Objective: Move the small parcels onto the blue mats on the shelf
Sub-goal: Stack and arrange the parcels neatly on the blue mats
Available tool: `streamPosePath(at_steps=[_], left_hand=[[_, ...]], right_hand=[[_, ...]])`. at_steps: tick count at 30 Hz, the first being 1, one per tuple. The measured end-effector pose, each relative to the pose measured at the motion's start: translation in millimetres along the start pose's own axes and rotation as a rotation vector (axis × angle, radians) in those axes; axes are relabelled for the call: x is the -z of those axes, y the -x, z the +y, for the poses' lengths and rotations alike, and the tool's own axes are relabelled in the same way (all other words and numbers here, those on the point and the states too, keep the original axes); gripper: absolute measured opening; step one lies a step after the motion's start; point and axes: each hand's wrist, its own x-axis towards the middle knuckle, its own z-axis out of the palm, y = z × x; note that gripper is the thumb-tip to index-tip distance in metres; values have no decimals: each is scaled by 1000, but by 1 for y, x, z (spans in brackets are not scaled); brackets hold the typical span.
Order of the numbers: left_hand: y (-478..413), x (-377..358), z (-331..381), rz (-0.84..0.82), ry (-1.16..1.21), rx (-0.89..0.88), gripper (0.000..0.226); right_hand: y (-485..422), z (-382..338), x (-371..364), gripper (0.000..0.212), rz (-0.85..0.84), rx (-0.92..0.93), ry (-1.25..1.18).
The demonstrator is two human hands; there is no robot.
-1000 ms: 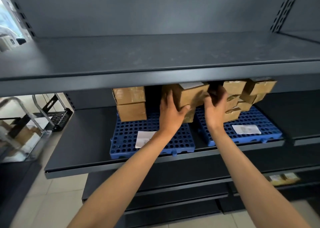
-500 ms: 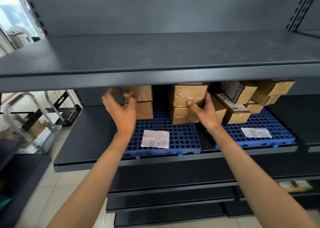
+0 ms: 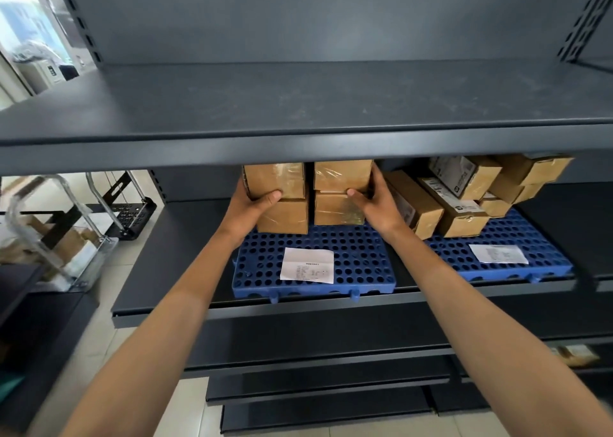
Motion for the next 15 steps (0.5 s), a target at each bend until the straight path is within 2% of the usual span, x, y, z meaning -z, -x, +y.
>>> streamPosePath(at_steps=[8, 11, 15], left_hand=[[-3, -15, 2, 20, -57, -16, 93], [-2, -12, 0, -59, -84, -31, 102], [-3, -9, -5, -87, -186, -40, 103]], right_hand=[[-15, -6, 3, 68, -39, -10, -9], [-16, -3, 7, 63, -34, -25, -36], [-16, -4, 5, 78, -50, -33, -35]])
